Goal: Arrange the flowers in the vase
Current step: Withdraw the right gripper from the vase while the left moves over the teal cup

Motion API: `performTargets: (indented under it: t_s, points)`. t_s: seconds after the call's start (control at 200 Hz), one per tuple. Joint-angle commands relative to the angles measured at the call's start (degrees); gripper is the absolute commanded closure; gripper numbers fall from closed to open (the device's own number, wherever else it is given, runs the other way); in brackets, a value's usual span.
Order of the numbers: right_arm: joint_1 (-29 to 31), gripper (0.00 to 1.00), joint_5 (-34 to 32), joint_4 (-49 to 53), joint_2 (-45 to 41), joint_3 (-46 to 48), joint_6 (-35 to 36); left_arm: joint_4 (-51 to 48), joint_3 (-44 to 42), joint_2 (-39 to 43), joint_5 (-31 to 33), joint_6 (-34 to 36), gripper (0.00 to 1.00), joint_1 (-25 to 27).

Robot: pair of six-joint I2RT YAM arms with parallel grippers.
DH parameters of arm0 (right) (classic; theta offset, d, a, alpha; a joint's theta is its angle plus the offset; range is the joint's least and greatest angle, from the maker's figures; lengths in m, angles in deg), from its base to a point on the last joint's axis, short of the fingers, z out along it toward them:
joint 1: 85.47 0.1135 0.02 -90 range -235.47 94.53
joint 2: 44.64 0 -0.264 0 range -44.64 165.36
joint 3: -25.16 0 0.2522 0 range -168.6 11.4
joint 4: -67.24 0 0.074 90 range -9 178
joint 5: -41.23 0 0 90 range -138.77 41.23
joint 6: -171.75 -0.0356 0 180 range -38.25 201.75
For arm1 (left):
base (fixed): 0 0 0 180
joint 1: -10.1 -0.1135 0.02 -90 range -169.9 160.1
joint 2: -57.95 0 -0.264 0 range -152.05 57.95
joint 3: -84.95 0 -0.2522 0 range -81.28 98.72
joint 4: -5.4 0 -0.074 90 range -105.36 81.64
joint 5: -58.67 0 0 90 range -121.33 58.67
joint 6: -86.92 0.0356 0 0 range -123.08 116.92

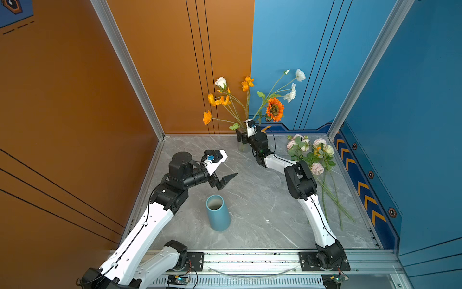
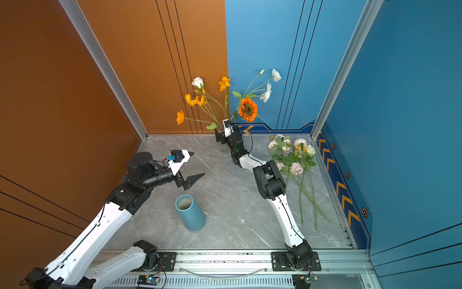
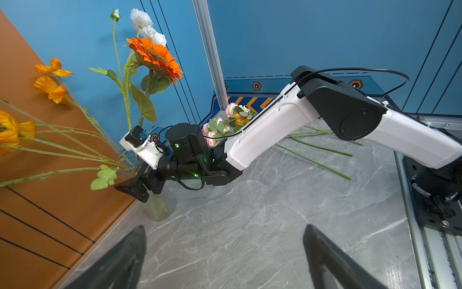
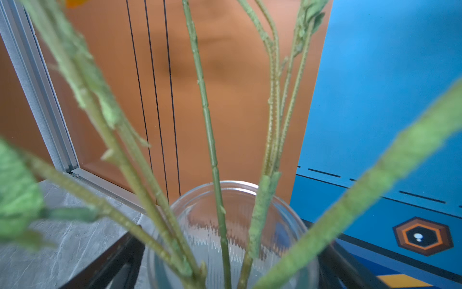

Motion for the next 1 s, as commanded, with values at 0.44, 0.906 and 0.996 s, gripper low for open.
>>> performTargets:
  t_s: [0.44,0.906,0.996]
  points:
    - [1.8,0.00,-2.0,-9.4,-18.0,29.1,-2.1,-0.1,-0.6,1.5,-1.8,-0.1,0.02,-1.0]
    - [10.7,0.00,-11.9,21.1,-54.9,54.5,-7.4,-4.9,-5.3,15.8,21.1,-15.1,0.02,3.3]
    - [12.7,0.00,-11.2,32.1,-62.6,56.4,-11.3,-14.3,-6.2,21.9,24.3,-20.1,0.01,3.8]
